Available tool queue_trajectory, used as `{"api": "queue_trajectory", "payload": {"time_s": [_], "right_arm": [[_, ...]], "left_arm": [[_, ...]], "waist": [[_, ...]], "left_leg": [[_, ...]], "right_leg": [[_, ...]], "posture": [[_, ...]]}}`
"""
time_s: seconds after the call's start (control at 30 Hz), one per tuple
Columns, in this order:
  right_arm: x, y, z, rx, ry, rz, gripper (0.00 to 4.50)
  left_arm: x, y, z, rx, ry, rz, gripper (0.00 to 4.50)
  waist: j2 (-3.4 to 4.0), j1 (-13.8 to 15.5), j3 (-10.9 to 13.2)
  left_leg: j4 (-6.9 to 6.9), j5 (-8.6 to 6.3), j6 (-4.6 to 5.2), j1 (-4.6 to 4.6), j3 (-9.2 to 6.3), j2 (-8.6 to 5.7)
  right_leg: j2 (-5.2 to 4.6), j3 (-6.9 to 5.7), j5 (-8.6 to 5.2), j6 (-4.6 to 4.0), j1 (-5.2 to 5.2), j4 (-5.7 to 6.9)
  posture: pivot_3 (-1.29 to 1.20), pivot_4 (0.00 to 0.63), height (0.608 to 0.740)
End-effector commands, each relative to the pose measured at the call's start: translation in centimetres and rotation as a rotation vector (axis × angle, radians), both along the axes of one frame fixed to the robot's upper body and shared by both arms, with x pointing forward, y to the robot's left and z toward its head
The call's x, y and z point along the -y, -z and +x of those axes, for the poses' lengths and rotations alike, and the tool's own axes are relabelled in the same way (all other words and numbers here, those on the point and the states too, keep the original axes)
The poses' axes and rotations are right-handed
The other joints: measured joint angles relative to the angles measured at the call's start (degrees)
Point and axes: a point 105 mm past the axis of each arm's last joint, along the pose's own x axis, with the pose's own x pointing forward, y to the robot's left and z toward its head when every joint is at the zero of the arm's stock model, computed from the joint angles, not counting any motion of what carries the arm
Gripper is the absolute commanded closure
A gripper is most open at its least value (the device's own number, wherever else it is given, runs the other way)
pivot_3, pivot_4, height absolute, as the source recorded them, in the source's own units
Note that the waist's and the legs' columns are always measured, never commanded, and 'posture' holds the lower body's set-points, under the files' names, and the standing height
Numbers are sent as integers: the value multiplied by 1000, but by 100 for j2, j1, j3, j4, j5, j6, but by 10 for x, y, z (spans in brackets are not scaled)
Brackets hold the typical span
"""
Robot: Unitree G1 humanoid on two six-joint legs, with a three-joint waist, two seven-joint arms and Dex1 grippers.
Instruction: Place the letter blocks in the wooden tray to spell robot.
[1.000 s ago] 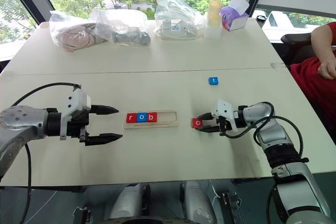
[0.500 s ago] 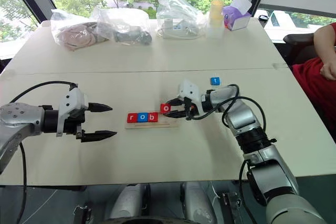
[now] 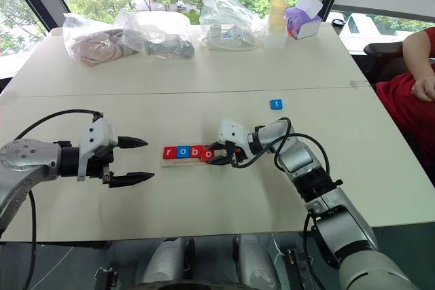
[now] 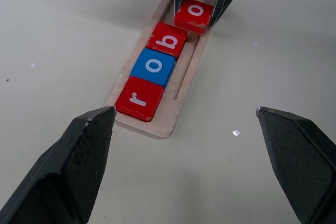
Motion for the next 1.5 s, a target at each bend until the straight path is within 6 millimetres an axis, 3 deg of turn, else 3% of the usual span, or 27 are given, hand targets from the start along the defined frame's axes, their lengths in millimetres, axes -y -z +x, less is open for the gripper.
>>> {"api": "queue_trajectory", "payload": {"time_s": [0.03, 0.37, 0.57, 0.6, 0.8, 0.9, 1.03, 1.1, 1.2, 1.3, 1.5], "right_arm": [[0, -11, 7, 44, 0, 13, 3335], [-3, -11, 11, 46, -7, 15, 3335], [-6, -12, 16, 70, 17, 24, 354], [-6, -13, 17, 76, 23, 28, 61], [8, -41, 27, 105, 133, 119, 61], [40, -74, 50, 114, 437, 272, 61], [81, -88, 70, 157, 824, 377, 61], [107, -80, 79, 175, 1086, 377, 61], [124, -56, 82, 146, 1270, 338, 61], [124, -40, 86, 104, 1347, 329, 61], [122, -25, 103, 157, 1405, 262, 61]], "left_arm": [[3, -8, 0, 32, 9, -5, 0], [9, -13, 2, 44, 19, -35, 0], [8, -12, 2, 43, 16, -27, 0], [8, -12, 2, 43, 16, -27, 0], [8, -15, 4, 64, 3, -31, 0], [11, -34, 12, 120, -41, -141, 0], [16, -52, 21, 176, -72, -232, 0], [24, -57, 28, 197, -67, -264, 0], [39, -59, 34, 194, -18, -281, 0], [52, -60, 44, 188, 34, -291, 0], [68, -65, 63, 228, 75, -283, 0]], "waist": [[0, 0, 0], [-1, 0, -1], [-1, -6, -1], [-1, -4, -1], [0, 2, 0], [0, 16, 0], [-4, 32, -3], [-5, 25, -5], [-4, 11, -6], [-4, -23, -6], [-3, -48, -6]], "left_leg": [[0, 0, 0, 0, 0, 0], [0, 0, 0, 0, -1, 0], [-1, 0, 0, 1, -1, 0], [0, 0, 0, 1, -1, 0], [0, 0, 0, 0, -1, 0], [0, 0, 0, 0, -1, 0], [4, 0, -1, -6, -12, -2], [1, 0, -1, -5, -12, -4], [-1, 1, -1, -4, -13, -6], [0, 1, -2, -2, -9, -8], [0, 2, -2, -3, -10, -9]], "right_leg": [[0, 0, 0, 0, 0, 0], [0, 0, 1, 1, 0, 0], [1, 0, 1, 1, 1, 1], [0, 0, 1, 1, 1, 1], [0, 0, 1, 1, 1, 1], [-2, 0, 1, 1, 1, 2], [-3, -4, 2, 2, 2, 1], [-3, -4, 2, 3, 3, 1], [-1, -3, 2, 2, 3, 3], [0, 1, 2, 3, 2, 6], [3, 1, 3, 3, 2, 6]], "posture": [[0, 150, 740], [0, 150, 740], [0, 150, 740], [0, 150, 740], [0, 150, 740], [0, 150, 740], [0, 150, 740], [0, 150, 740], [0, 150, 740], [0, 150, 740], [0, 150, 740]]}}
